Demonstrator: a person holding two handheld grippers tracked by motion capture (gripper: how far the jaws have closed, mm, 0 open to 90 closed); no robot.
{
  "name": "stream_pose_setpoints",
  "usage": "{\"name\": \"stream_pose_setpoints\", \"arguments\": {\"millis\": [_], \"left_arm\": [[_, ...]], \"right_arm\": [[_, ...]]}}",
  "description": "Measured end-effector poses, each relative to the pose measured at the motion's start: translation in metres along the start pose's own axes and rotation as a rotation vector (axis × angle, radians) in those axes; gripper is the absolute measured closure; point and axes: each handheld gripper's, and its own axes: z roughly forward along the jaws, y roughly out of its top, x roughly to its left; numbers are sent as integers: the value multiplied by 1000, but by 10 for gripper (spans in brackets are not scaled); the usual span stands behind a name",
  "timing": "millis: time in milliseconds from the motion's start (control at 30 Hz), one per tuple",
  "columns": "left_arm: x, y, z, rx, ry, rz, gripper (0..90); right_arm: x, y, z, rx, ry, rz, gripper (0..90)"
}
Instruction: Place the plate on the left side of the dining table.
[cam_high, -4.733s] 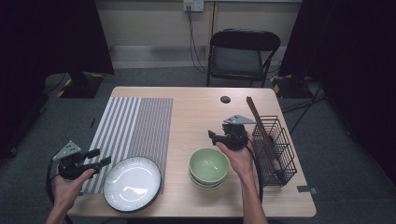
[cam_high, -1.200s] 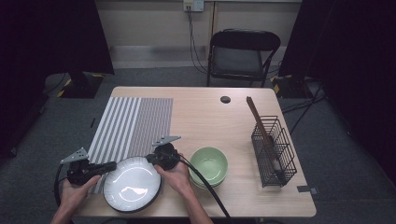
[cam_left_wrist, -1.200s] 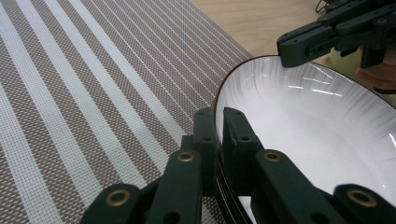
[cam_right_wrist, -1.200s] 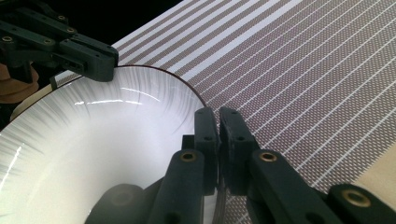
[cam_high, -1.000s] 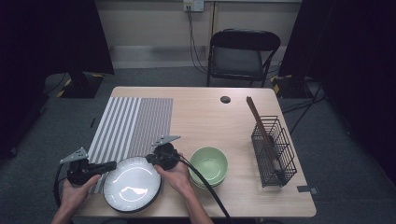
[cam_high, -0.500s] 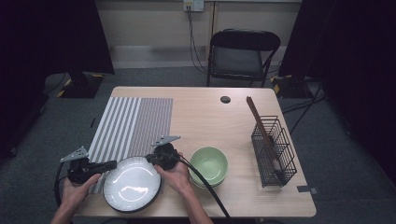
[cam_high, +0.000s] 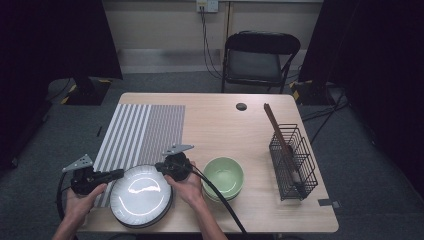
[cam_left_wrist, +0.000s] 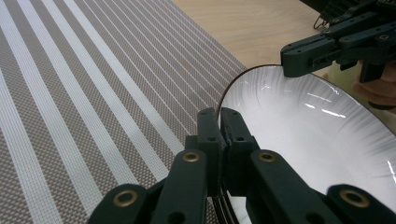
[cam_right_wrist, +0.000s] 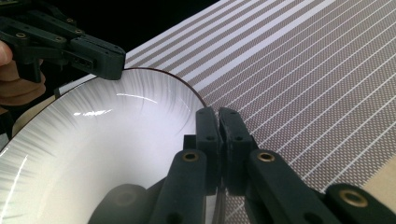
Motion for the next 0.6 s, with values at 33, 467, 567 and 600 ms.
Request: {"name": "stream_pose_setpoints", "arguments": {"millis": [33, 467, 567, 600], "left_arm": [[0, 1, 0, 5, 10, 9, 880], [3, 11, 2, -14, 14, 34, 892], [2, 11, 3, -1, 57, 49, 900], [3, 10, 4, 10, 55, 36, 900]], "right_arm": [[0, 0, 0, -6, -5, 2, 881], [-4, 5, 4, -2, -20, -25, 863], [-5, 1, 6, 15, -20, -12, 793], [-4, -1, 7, 24, -30, -11, 754]]}}
